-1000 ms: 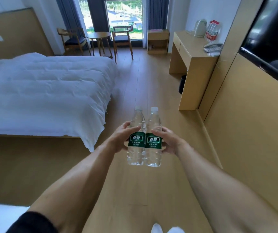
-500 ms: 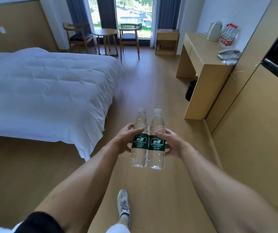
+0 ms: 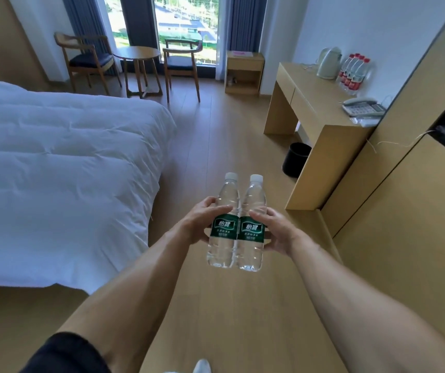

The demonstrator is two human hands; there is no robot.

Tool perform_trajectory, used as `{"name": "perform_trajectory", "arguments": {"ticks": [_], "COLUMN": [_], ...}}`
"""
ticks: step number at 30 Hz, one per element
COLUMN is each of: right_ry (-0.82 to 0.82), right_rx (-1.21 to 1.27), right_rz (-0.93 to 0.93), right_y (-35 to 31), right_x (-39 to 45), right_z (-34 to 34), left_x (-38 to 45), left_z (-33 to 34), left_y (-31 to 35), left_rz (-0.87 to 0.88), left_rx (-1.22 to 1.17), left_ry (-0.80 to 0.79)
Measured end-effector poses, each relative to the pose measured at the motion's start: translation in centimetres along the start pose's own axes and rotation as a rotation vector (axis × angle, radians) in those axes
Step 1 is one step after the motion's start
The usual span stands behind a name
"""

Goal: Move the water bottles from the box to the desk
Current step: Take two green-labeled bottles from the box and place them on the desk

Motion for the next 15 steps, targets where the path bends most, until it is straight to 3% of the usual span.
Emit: {"name": "perform_trajectory", "arguments": {"ticks": [15], "right_ry": [-0.036], "right_rx": [0.006], "right_rz": [0.01], "right_y": [-8.8], "right_x": [17.4], "right_z": [-0.5], "left_x": [15.2], "left_z": [-6.0], "left_y": [7.9], "left_rz": [-0.009], "left_rx": [0.036], "left_ry": [0.083]}}
Point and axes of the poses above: each hand's wrist, its own x-axis towards the middle knuckle, its own z-axis out of the palm, y = z × x, the point moved 5 cm from there along x, towards the middle knuckle, and after that the axes turned 3 degrees about -x, right-handed, at the moved point
